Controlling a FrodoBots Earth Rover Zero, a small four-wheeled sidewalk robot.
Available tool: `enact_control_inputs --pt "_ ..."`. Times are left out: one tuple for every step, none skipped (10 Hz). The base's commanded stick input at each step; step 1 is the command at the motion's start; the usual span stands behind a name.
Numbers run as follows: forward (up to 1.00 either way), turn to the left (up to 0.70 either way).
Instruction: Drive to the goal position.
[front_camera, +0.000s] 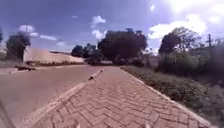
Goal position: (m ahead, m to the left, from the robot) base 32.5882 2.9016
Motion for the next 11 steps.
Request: enact_control_inputs --pt "1.0 0.0" --pt "1.0 -0.02" --pt "1.0 -0.3" --pt "1.0 -0.05" --pt "1.0 0.0" --pt "1.0 0.0" --pt "1.0 -0.11" --pt "1.0 -0.25" --pt "1.0 -0.08" --pt "1.0 0.0" --pt "1.0 0.0"
